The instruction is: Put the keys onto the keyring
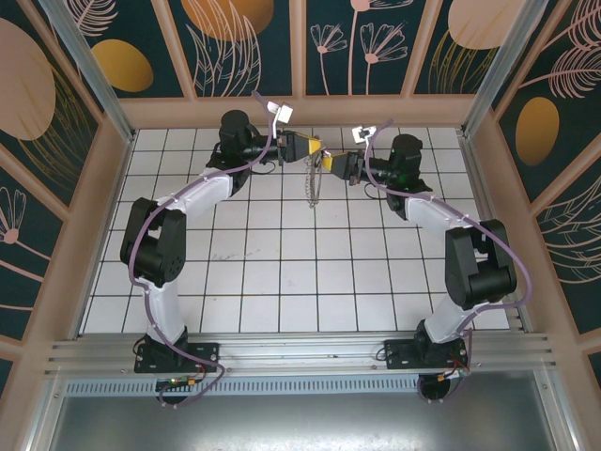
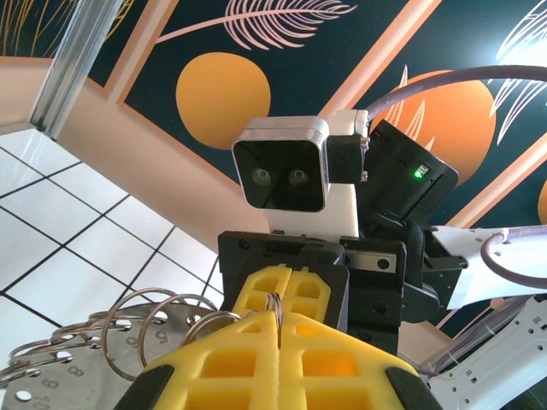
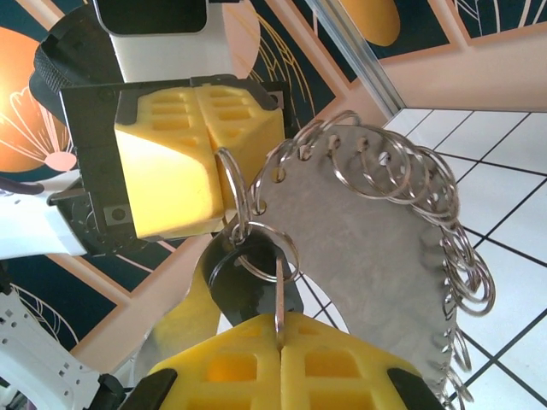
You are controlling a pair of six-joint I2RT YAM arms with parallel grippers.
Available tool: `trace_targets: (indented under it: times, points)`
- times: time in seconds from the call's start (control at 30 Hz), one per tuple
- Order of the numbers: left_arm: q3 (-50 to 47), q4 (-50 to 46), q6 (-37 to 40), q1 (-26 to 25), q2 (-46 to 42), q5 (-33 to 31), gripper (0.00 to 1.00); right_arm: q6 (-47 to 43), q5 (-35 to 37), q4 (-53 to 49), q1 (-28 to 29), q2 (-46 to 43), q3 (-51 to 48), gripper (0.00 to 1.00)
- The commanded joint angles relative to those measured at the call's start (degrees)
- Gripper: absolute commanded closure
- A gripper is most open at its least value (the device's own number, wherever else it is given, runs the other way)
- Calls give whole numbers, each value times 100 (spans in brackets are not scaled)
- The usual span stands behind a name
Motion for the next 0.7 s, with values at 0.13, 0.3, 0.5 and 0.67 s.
trace_targets:
  times: [0.13, 0.3, 0.5, 0.67]
  points:
    - [76, 548, -173, 14, -193, -48, 100, -488, -311, -353, 242, 121, 107, 100]
    - [48, 578, -184, 11, -190, -58, 100, -797, -385, -780, 317, 178, 232, 100]
    - [11, 643, -233, 12, -191, -97, 100, -940, -280, -1072, 198, -11, 167, 72]
    - [-103, 925, -454, 16, -215, -180, 100, -574, -105, -557, -113, -670, -395, 60]
